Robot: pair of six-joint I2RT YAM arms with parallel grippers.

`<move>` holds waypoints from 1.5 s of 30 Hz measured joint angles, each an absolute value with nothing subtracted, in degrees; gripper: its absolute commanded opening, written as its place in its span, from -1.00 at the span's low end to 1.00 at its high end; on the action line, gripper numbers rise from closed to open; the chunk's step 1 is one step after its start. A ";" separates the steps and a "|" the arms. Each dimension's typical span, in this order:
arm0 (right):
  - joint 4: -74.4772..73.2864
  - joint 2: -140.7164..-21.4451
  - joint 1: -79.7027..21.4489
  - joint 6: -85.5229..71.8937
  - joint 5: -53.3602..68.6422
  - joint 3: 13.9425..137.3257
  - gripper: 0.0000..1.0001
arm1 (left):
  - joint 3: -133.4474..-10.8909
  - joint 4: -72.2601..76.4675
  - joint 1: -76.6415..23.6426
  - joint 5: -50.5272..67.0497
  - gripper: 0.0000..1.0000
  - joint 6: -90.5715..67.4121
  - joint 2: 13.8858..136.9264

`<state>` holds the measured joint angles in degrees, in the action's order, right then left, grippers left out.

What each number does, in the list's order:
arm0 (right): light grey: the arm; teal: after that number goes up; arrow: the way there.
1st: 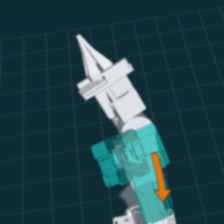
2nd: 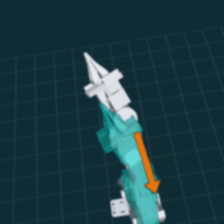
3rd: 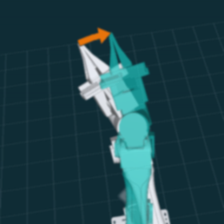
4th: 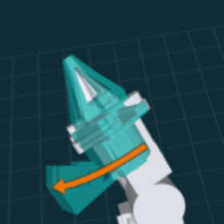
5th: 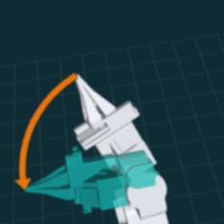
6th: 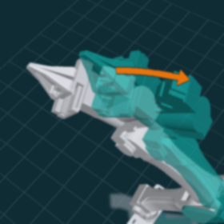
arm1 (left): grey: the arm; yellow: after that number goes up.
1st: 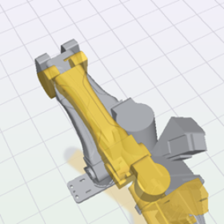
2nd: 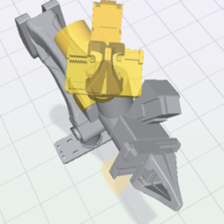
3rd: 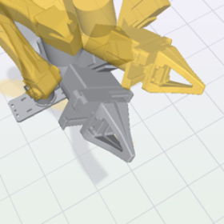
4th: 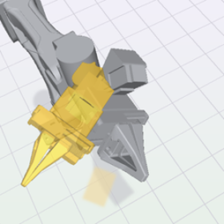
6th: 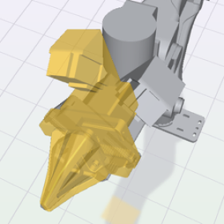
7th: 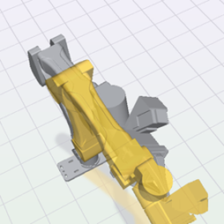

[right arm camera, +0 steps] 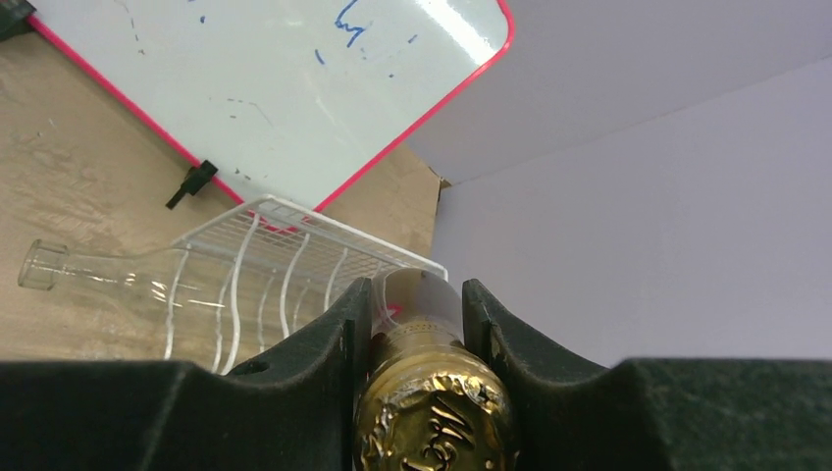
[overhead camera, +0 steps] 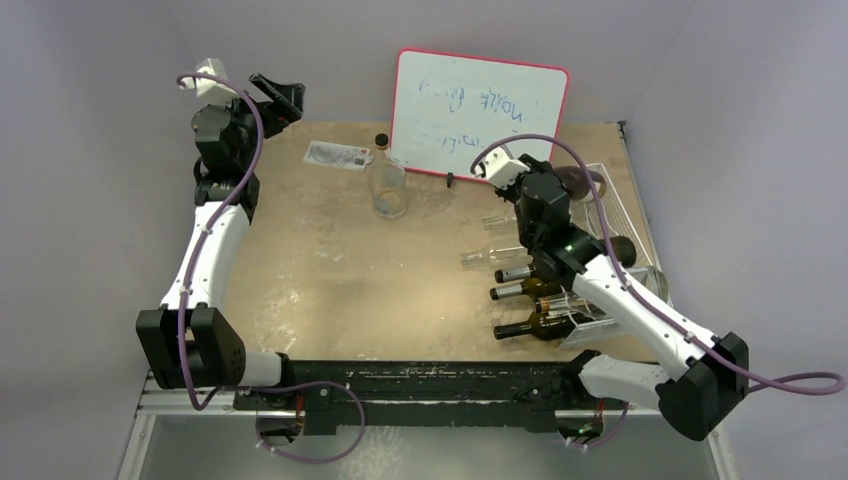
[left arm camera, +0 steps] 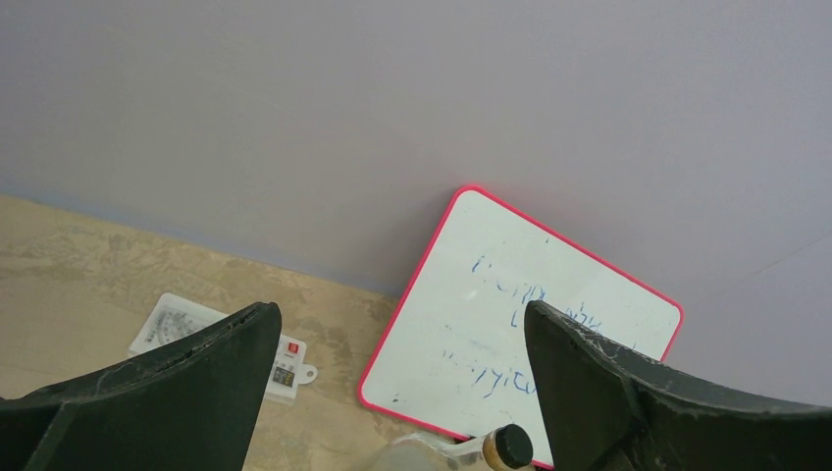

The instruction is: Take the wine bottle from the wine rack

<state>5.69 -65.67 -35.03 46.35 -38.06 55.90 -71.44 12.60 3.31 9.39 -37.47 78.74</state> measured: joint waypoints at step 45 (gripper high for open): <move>-6.33 -75.57 -38.26 28.23 -30.46 86.46 -1.00 | -71.35 12.60 3.33 9.45 0.87 -37.47 78.76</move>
